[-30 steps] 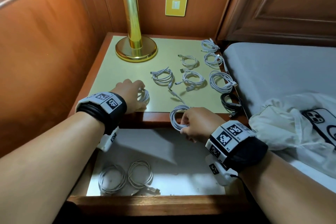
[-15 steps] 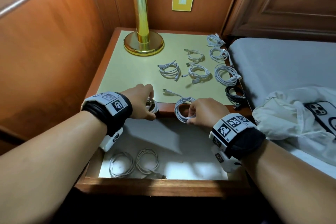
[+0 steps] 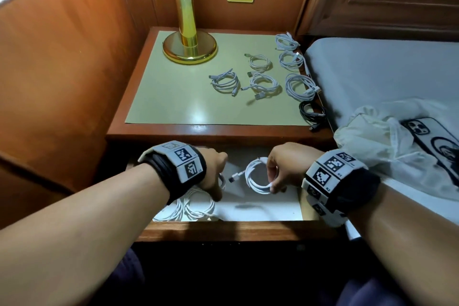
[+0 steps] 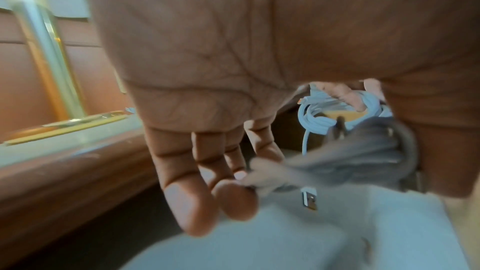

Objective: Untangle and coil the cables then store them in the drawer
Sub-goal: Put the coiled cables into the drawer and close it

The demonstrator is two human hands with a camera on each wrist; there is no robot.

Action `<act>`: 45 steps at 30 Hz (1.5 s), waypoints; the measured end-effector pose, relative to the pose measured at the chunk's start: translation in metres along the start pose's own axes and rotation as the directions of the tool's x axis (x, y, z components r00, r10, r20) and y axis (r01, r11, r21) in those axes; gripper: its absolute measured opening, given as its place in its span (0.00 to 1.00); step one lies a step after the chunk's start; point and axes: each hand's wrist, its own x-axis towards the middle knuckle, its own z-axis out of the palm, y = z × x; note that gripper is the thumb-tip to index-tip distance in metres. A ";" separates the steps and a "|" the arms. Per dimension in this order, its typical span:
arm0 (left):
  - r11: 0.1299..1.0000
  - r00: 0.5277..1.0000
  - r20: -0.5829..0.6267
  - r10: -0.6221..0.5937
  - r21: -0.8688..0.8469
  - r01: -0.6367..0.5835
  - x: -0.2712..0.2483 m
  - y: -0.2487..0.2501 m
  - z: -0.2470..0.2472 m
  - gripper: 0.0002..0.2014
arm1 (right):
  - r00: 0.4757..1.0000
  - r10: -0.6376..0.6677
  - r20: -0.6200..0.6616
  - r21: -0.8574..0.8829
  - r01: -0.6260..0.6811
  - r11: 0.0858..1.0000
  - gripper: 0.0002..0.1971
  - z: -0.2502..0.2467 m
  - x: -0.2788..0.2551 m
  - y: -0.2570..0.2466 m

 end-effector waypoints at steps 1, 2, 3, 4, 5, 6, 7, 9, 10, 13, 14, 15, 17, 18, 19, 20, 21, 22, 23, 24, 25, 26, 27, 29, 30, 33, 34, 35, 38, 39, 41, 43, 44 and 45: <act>1.000 1.000 0.001 -0.009 0.021 0.009 0.003 0.006 0.002 0.33 | 0.999 0.014 0.031 -0.013 -0.013 1.000 0.07 0.006 0.002 0.003; 0.999 1.000 0.001 -0.016 0.035 0.016 0.005 0.012 0.005 0.33 | 0.997 0.031 0.073 -0.037 -0.028 0.999 0.08 0.011 0.004 0.005; 0.999 1.000 0.000 -0.017 0.047 0.017 0.008 0.018 0.008 0.32 | 0.992 0.048 0.118 -0.066 -0.040 0.997 0.09 0.017 0.007 0.008; 0.998 1.000 -0.003 -0.011 0.056 0.011 0.012 0.023 0.011 0.32 | 0.985 0.066 0.156 -0.102 -0.051 0.994 0.11 0.023 0.010 0.009; 0.998 1.000 -0.007 0.000 0.061 0.001 0.016 0.028 0.014 0.32 | 0.980 0.083 0.178 -0.137 -0.058 0.989 0.11 0.029 0.012 0.011; 0.998 1.000 -0.010 0.011 0.061 -0.011 0.020 0.033 0.017 0.33 | 0.978 0.094 0.188 -0.167 -0.062 0.984 0.11 0.034 0.014 0.012; 0.998 1.000 -0.012 0.022 0.055 -0.021 0.024 0.037 0.020 0.35 | 0.975 0.101 0.199 -0.189 -0.063 0.980 0.10 0.038 0.015 0.014; 0.998 0.999 -0.019 0.045 0.040 -0.044 0.031 0.046 0.025 0.38 | 0.960 0.118 0.253 -0.206 -0.066 0.976 0.08 0.044 0.019 0.018; 0.998 0.998 -0.019 0.059 0.031 -0.059 0.034 0.050 0.027 0.41 | 0.950 0.130 0.285 -0.198 -0.074 0.977 0.10 0.046 0.021 0.019; 0.997 0.996 0.024 0.080 -0.019 -0.080 0.043 0.056 0.033 0.47 | 0.941 0.148 0.304 -0.204 -0.087 0.975 0.17 0.045 0.025 0.020; 0.996 0.996 0.041 0.076 -0.043 -0.074 0.045 0.056 0.034 0.47 | 0.945 0.147 0.293 -0.193 -0.093 0.977 0.17 0.041 0.024 0.019; 0.996 0.996 0.049 0.069 -0.065 -0.066 0.047 0.055 0.033 0.48 | 0.955 0.142 0.259 -0.170 -0.100 0.980 0.16 0.035 0.023 0.019; 0.997 0.998 0.012 0.057 -0.057 -0.056 0.047 0.049 0.026 0.45 | 0.989 0.120 0.085 -0.124 -0.109 0.986 0.13 0.018 0.018 0.021; 0.997 0.998 -0.033 0.061 -0.040 -0.062 0.046 0.045 0.019 0.40 | 0.991 0.129 -0.025 -0.099 -0.131 0.986 0.13 0.009 0.016 0.023; 0.997 0.993 -0.097 0.069 -0.037 -0.073 0.045 0.042 0.010 0.33 | 0.981 0.150 -0.123 -0.063 -0.158 0.985 0.15 -0.001 0.015 0.027; 0.995 0.983 -0.169 0.075 -0.053 -0.085 0.044 0.037 0.000 0.27 | 0.963 0.171 -0.207 -0.015 -0.178 0.984 0.17 -0.012 0.012 0.032; 0.991 0.968 -0.241 0.071 -0.090 -0.095 0.043 0.033 -0.010 0.21 | 0.941 0.199 -0.275 0.044 -0.194 0.980 0.18 -0.022 0.008 0.037; 0.984 0.949 -0.311 0.055 -0.145 -0.104 0.042 0.028 -0.021 0.17 | 0.912 0.229 -0.339 0.112 -0.203 0.973 0.17 -0.031 0.003 0.043; 0.972 0.924 -0.381 0.023 -0.208 -0.110 0.040 0.022 -0.029 0.14 | 0.876 0.265 -0.402 0.180 -0.209 0.961 0.16 -0.039 -0.002 0.050; 0.955 0.891 -0.454 -0.018 -0.272 -0.119 0.039 0.017 -0.037 0.12 | 0.838 0.309 -0.450 0.238 -0.221 0.946 0.13 -0.045 -0.006 0.057; 0.936 0.850 -0.522 -0.064 -0.327 -0.131 0.038 0.011 -0.043 0.10 | 0.803 0.352 -0.481 0.291 -0.233 0.928 0.12 -0.050 -0.009 0.065; 0.919 0.807 -0.581 -0.102 -0.365 -0.147 0.038 0.005 -0.047 0.09 | 0.775 0.397 -0.491 0.339 -0.250 0.907 0.12 -0.052 -0.010 0.073; 0.909 0.777 -0.616 -0.130 -0.388 -0.155 0.040 0.001 -0.049 0.08 | 0.755 0.438 -0.488 0.375 -0.272 0.886 0.14 -0.054 -0.009 0.080; 0.899 0.761 -0.630 -0.156 -0.410 -0.155 0.042 -0.005 -0.053 0.09 | 0.744 0.490 -0.454 0.401 -0.320 0.858 0.22 -0.057 -0.007 0.092; 0.896 0.765 -0.623 -0.162 -0.418 -0.150 0.044 -0.007 -0.053 0.11 | 0.749 0.504 -0.429 0.403 -0.341 0.849 0.26 -0.057 -0.005 0.096; 0.889 0.772 -0.600 -0.208 -0.445 -0.107 0.050 -0.007 -0.059 0.18 | 0.773 0.519 -0.366 0.399 -0.373 0.837 0.32 -0.059 0.001 0.103; 0.887 0.772 -0.593 -0.228 -0.454 -0.086 0.053 -0.006 -0.063 0.21 | 0.784 0.514 -0.348 0.384 -0.380 0.841 0.32 -0.059 0.003 0.104; 0.887 0.770 -0.589 -0.244 -0.456 -0.068 0.058 -0.004 -0.068 0.23 | 0.797 0.505 -0.330 0.367 -0.385 0.847 0.31 -0.060 0.005 0.104; 0.907 0.764 -0.594 -0.251 -0.419 -0.027 0.074 0.009 -0.087 0.30 | 0.825 0.481 -0.295 0.345 -0.378 0.860 0.26 -0.061 0.009 0.103; 0.918 0.768 -0.589 -0.252 -0.396 -0.001 0.080 0.015 -0.094 0.32 | 0.824 0.479 -0.304 0.353 -0.369 0.860 0.25 -0.061 0.010 0.102; 0.936 0.782 -0.563 -0.267 -0.344 0.073 0.093 0.027 -0.108 0.36 | 0.813 0.482 -0.328 0.368 -0.360 0.857 0.24 -0.060 0.011 0.102; 0.942 0.808 -0.514 -0.288 -0.304 0.142 0.108 0.038 -0.120 0.36 | 0.805 0.493 -0.329 0.372 -0.369 0.852 0.27 -0.057 0.014 0.102; 0.941 0.823 -0.481 -0.302 -0.289 0.176 0.115 0.042 -0.125 0.34 | 0.805 0.496 -0.325 0.371 -0.374 0.850 0.28 -0.056 0.015 0.103; 0.939 0.834 -0.451 -0.317 -0.272 0.210 0.121 0.044 -0.130 0.31 | 0.806 0.498 -0.320 0.370 -0.378 0.849 0.30 -0.056 0.017 0.104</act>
